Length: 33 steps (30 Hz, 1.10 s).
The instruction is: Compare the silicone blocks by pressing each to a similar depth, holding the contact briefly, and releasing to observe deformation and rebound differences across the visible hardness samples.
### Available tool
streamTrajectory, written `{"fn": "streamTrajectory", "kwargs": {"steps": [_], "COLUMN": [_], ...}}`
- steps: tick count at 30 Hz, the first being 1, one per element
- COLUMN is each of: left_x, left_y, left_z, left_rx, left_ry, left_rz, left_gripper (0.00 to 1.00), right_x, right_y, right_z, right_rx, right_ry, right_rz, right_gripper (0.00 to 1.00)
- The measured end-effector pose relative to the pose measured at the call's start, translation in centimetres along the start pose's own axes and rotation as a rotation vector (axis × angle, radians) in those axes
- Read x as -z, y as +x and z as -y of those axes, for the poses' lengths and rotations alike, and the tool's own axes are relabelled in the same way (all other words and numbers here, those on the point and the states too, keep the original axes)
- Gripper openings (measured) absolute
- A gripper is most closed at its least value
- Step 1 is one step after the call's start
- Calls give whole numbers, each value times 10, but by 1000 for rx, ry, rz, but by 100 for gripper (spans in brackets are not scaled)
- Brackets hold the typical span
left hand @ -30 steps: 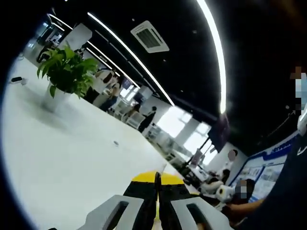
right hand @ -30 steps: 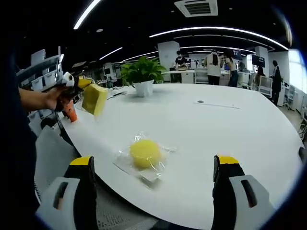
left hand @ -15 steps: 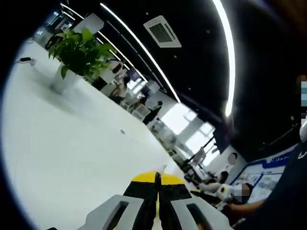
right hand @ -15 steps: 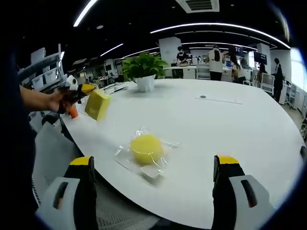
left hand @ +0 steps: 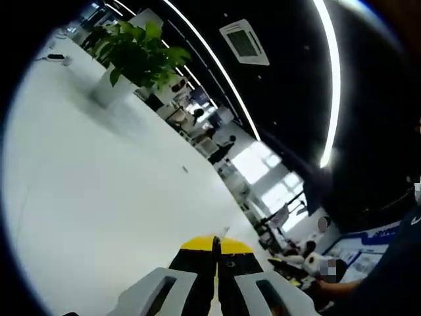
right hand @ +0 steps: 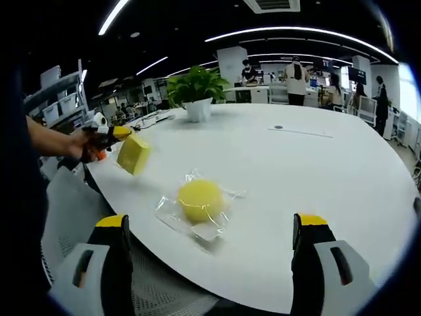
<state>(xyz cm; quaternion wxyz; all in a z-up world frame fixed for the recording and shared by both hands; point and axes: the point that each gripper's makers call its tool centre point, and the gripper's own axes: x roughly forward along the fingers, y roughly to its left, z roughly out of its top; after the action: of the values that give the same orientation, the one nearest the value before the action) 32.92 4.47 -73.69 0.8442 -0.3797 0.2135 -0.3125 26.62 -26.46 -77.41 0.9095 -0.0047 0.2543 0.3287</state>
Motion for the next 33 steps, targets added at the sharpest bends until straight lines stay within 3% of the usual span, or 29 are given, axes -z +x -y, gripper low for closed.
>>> {"fn": "streamTrajectory", "kwargs": {"steps": [7, 12, 17, 27, 33], "left_x": [0, -1, 2, 5, 10], "left_y": [3, 2, 4, 4, 6], "left_z": [-17, -40, -56, -84, -97], "left_rx": [-35, -115, -156, -246, -280], "left_ry": [14, 146, 208, 233, 269], "left_rz": [-10, -45, -85, -100, -145], "left_gripper": [0, 0, 0, 0, 0], "right_x": [6, 7, 10, 19, 19], "right_y": [0, -1, -1, 0, 0], "right_z": [-4, -2, 0, -5, -4], "right_rx": [-4, -1, 3, -1, 3], "right_ry": [-3, -1, -2, -21, -24], "right_rz": [-18, -22, -26, -53, -56], "right_gripper": [96, 96, 96, 96, 96]}}
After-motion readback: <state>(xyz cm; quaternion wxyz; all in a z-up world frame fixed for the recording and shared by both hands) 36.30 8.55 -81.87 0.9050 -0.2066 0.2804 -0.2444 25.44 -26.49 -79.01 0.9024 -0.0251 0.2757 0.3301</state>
